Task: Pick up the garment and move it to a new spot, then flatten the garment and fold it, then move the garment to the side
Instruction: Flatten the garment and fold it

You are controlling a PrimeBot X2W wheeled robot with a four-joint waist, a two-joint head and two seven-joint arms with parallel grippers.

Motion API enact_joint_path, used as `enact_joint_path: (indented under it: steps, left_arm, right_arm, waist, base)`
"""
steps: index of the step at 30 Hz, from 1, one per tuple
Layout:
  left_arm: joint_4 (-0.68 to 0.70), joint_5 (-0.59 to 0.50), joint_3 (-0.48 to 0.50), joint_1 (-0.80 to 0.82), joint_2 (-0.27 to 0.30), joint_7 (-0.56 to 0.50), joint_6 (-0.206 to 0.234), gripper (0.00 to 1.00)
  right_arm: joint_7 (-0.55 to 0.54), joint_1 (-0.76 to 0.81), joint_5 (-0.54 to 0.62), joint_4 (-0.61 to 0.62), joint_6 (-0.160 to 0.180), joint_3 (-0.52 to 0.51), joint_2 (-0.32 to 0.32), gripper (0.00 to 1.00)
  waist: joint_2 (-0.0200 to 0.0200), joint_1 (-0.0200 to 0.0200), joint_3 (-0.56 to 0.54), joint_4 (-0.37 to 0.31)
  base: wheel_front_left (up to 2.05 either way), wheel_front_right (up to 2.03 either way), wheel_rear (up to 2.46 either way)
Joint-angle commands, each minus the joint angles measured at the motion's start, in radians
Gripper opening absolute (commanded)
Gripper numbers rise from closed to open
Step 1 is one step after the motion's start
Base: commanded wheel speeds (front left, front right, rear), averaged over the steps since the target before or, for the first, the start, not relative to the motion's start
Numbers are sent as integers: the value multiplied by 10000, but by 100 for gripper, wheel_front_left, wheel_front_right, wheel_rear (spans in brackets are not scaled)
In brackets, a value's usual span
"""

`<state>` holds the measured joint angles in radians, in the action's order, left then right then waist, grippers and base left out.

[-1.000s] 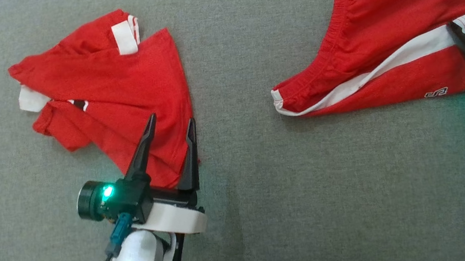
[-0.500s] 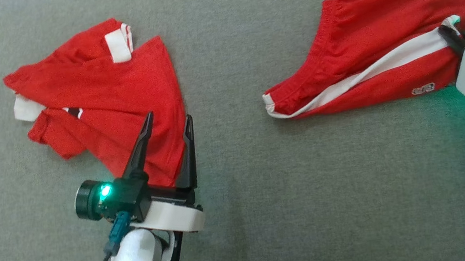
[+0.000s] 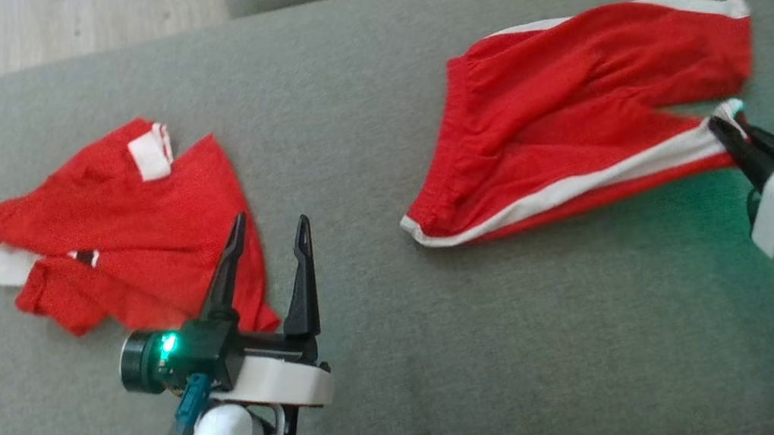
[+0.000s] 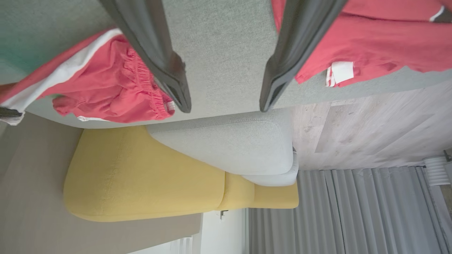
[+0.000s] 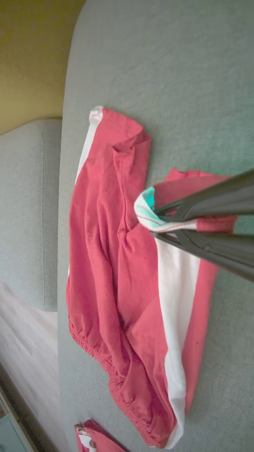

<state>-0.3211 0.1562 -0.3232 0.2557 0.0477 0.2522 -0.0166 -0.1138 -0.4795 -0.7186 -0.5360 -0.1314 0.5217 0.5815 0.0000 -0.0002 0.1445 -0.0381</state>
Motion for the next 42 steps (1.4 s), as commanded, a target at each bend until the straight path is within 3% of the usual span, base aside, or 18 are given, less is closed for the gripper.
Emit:
enact_joint_path:
  steps: [1, 4, 5, 6, 7, 12, 16, 22, 29, 35, 39, 42]
  left_arm:
    - [302, -30, 340, 101, 27, 95, 64, 100]
    - [297, 31, 274, 106, 27, 95, 82, 100]
    - [299, 53, 233, 121, 27, 95, 87, 100]
    - [301, 75, 196, 145, 27, 95, 99, 100]
    - [306, 89, 165, 172, 27, 95, 113, 100]
    - [283, 126, 48, 282, 27, 95, 125, 100]
    - [236, 149, -21, 327, 27, 95, 120, 100]
    - [267, 208, -73, 197, 26, 95, -62, 100]
    - [110, 248, -210, 64, 26, 95, -33, 100]
    - [-494, -42, -758, 538, 125, 75, -556, 100]
    - [-1161, 50, -1593, 1255, 214, -525, -1012, 100]
    - [-1592, 295, -2381, 1868, 384, -1001, -1121, 100]
  right_arm:
    - [146, 300, 101, 441, 7, -270, 212, 0]
    - [101, 979, 393, 764, 7, -639, 91, 0]
    - [47, 1193, 537, 827, 7, -776, 57, 10]
    - [-6, 1395, 657, 882, 7, -951, -3, 43]
    - [-44, 1576, 761, 906, 7, -1203, -91, 100]
    - [-348, 2203, 1365, 1064, 7, -2155, -531, 100]
    - [15, 2493, 2263, 1814, 7, -3343, -1201, 100]
    - [1379, 2806, 3603, 3330, 7, -4473, -2926, 100]
    - [3044, 3784, 5128, 3560, 7, -5088, -4763, 100]
    - [3529, 3976, 5710, 3554, 7, -5761, -5227, 100]
    - [3602, 3889, 5916, 3518, 7, -6009, -5289, 100]
    - [3644, 3771, 5896, 3477, 7, -6117, -5305, 100]
  waist:
    - [0, 2, -263, -267]
    - [0, 2, -365, -373]
    - [0, 2, -386, -392]
    - [0, 2, -397, -407]
    - [0, 2, -400, -422]
    - [0, 2, -413, -394]
    - [0, 2, -479, -346]
    - [0, 2, -665, -294]
    - [0, 2, -797, -127]
    - [0, 2, -369, -202]
    - [0, 2, 65, -399]
    - [0, 2, 394, -634]
  base:
    - [0, 0, 0]
    - [0, 0, 0]
    - [0, 0, 0]
    - [0, 0, 0]
    - [0, 0, 0]
    - [0, 0, 0]
    - [0, 0, 0]
    - [0, 0, 0]
    - [0, 0, 0]
    - [0, 0, 0]
    - [0, 0, 0]
    - [0, 0, 0]
